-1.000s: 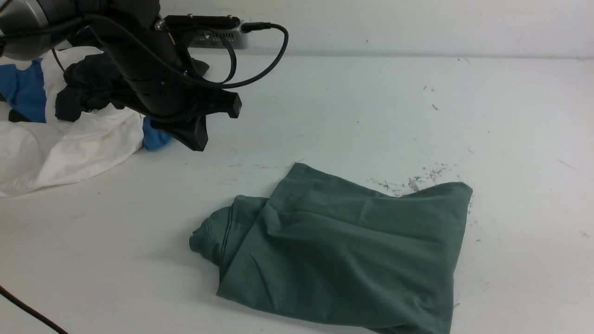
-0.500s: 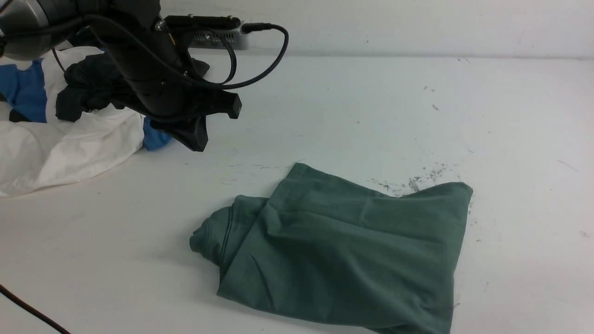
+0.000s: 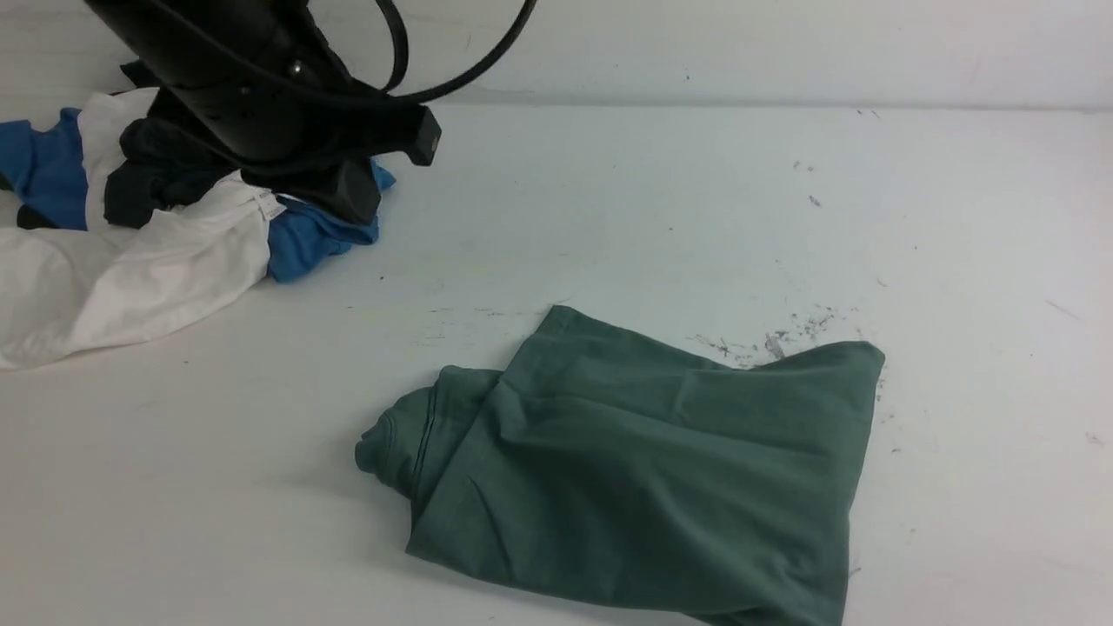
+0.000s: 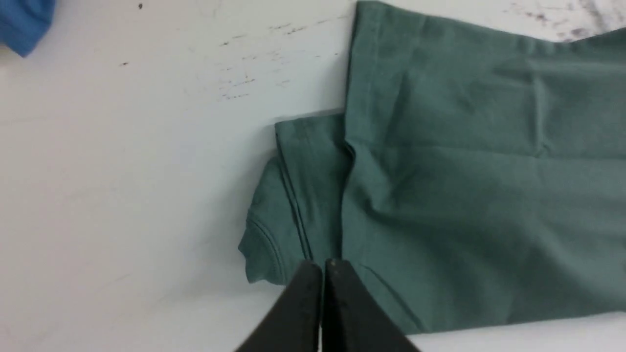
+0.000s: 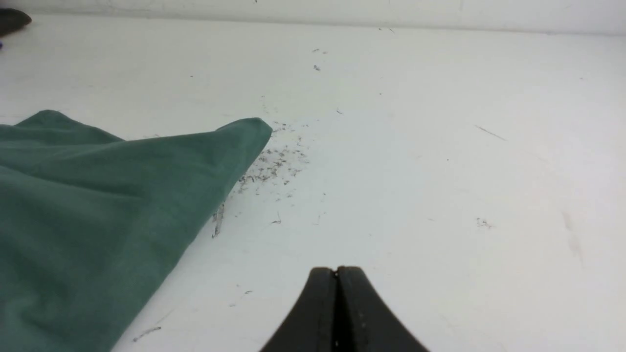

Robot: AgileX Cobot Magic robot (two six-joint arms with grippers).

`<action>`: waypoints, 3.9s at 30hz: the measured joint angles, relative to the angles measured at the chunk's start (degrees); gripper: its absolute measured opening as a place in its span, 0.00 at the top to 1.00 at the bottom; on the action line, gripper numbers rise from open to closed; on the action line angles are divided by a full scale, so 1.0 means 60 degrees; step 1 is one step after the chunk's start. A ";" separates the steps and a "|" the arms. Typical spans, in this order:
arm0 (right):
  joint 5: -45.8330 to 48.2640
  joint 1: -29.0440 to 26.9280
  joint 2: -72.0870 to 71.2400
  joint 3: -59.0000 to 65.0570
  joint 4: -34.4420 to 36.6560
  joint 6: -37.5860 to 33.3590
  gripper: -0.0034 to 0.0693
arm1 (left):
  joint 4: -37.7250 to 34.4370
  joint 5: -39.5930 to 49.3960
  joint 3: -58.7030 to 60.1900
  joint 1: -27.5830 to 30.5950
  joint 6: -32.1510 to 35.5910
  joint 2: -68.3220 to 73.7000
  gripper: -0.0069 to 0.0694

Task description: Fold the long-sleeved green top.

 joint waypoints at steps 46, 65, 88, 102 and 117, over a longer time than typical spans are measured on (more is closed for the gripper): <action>-0.0008 0.0000 -0.0002 0.0000 -0.0009 -0.0098 0.97 | 0.0547 -0.7617 1.2473 -0.0957 -0.0764 -0.9909 0.91; -0.0009 0.0000 -0.0002 0.0000 -0.0009 -0.0107 0.97 | -0.0017 -0.8290 1.5952 0.2710 0.1655 -1.5112 0.91; -0.0009 0.0000 -0.0002 0.0000 -0.0019 -0.0100 0.97 | -0.0017 -0.8287 1.5952 0.2746 0.1655 -1.5112 0.91; -0.0009 0.0000 -0.0002 0.0000 -0.0019 -0.0100 0.97 | -0.0017 -0.8280 1.5952 0.2751 0.1655 -1.5112 0.91; -0.0009 0.0000 -0.0002 0.0000 -0.0019 -0.0090 0.97 | -0.0017 -0.8280 1.5952 0.2751 0.1655 -1.5112 0.91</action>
